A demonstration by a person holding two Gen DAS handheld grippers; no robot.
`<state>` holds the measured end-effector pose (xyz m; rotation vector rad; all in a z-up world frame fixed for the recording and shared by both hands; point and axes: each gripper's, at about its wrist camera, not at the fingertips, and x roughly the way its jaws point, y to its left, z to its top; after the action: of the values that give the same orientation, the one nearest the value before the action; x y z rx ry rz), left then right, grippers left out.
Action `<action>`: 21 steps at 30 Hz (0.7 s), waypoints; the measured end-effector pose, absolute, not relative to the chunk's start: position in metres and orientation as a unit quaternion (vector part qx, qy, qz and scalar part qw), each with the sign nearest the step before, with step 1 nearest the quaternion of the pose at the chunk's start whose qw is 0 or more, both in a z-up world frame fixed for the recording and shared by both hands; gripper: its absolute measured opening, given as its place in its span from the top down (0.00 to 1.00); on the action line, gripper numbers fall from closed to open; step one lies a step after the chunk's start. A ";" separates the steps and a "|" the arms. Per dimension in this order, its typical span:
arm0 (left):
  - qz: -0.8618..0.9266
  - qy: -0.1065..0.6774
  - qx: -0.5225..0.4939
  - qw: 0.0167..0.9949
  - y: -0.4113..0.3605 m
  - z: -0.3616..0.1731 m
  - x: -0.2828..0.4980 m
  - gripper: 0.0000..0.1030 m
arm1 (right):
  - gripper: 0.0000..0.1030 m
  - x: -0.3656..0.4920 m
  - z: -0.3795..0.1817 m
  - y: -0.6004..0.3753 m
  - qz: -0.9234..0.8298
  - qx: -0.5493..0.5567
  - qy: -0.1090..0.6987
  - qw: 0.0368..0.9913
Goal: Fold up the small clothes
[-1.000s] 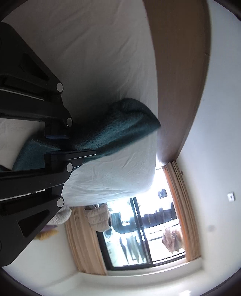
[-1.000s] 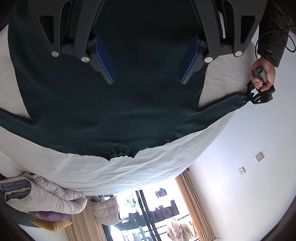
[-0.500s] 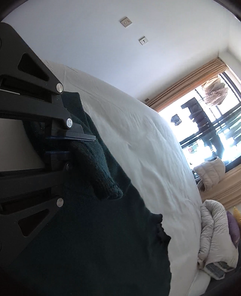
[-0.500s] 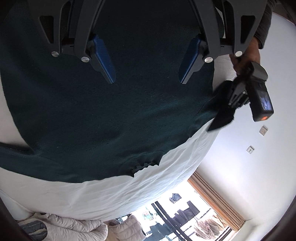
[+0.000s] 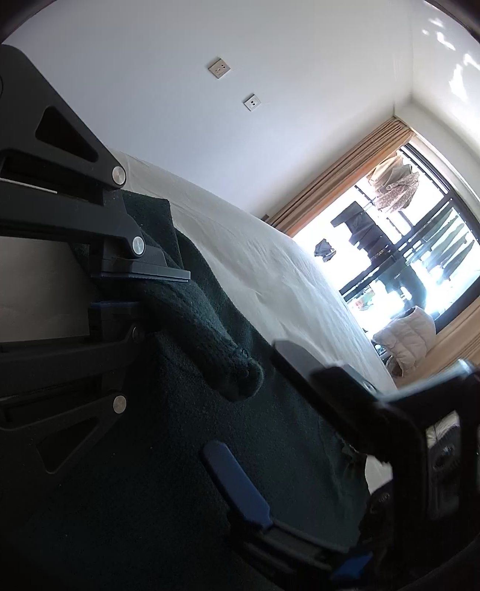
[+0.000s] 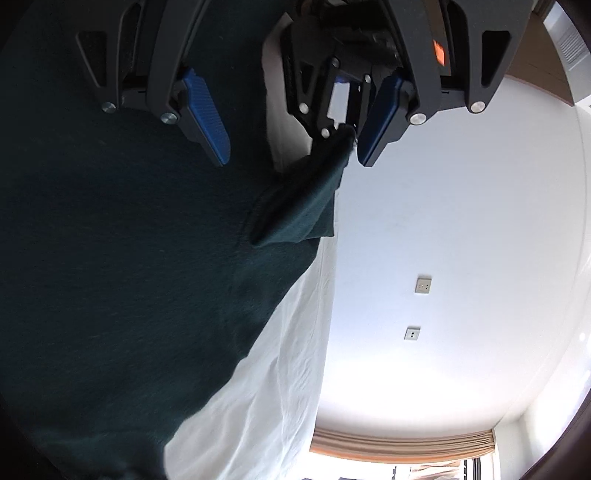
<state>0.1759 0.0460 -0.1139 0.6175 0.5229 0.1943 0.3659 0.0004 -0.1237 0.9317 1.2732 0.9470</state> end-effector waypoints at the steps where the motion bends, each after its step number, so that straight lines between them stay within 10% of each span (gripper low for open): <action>1: 0.094 0.253 0.300 0.915 0.048 -0.112 0.172 0.93 | 0.28 0.371 -0.126 0.007 0.408 0.408 0.553 0.601; 3: 0.094 0.252 0.297 0.916 0.052 -0.111 0.166 0.93 | 0.29 0.379 -0.128 0.017 0.414 0.411 0.552 0.596; 10: 0.088 0.252 0.301 0.915 0.049 -0.112 0.171 0.93 | 0.89 0.392 -0.125 0.023 0.414 0.366 0.550 0.626; 21: 0.021 0.240 0.314 0.918 -0.039 -0.080 0.195 0.93 | 0.93 0.401 -0.069 -0.080 0.370 0.318 0.474 0.733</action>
<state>0.1953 -0.0392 -0.0804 0.6448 0.4938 0.0425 0.4006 -0.0797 -0.0689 0.6996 1.0420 0.8130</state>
